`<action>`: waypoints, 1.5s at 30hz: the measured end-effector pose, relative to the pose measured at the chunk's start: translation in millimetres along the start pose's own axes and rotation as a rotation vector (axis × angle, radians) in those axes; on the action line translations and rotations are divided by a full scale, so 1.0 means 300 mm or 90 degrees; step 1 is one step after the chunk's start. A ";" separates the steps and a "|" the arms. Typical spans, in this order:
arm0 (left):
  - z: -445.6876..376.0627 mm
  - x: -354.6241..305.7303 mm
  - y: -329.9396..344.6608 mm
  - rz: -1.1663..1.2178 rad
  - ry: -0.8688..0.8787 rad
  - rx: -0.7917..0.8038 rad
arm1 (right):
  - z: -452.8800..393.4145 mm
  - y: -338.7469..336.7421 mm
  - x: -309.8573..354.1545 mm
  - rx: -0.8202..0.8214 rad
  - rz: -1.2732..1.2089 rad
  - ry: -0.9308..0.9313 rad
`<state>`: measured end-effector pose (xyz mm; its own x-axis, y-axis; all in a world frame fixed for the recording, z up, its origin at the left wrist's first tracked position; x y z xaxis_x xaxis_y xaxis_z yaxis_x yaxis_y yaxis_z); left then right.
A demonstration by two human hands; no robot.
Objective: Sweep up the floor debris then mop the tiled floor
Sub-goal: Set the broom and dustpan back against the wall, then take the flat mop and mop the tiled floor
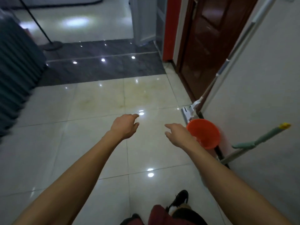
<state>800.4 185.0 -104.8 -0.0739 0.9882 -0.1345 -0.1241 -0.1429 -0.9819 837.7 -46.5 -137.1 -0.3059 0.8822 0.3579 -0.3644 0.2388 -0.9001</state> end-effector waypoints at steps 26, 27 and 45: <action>0.216 0.190 -0.755 -0.043 -0.112 -0.327 | 0.019 -0.631 0.554 -0.245 -0.037 -0.240; 0.210 0.186 -0.752 -0.041 -0.109 -0.327 | 0.018 -0.626 0.551 -0.241 -0.035 -0.240; -0.106 0.175 -0.609 -0.037 -0.046 -0.251 | -0.159 -0.557 0.396 -0.195 -0.036 -0.150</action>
<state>850.7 264.9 63.3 -0.1494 0.9854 -0.0821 0.2585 -0.0412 -0.9651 904.3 37.8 43.9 -0.4997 0.7548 0.4249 -0.1189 0.4261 -0.8968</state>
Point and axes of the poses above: each hand's wrist, its own z-axis away from the middle knuckle, its own y-axis out of the palm, x = y × z, the point moved 5 cm from there along -z, towards the middle knuckle, and after that the axes turned 1 degree about -z, right-handed, at the moved point
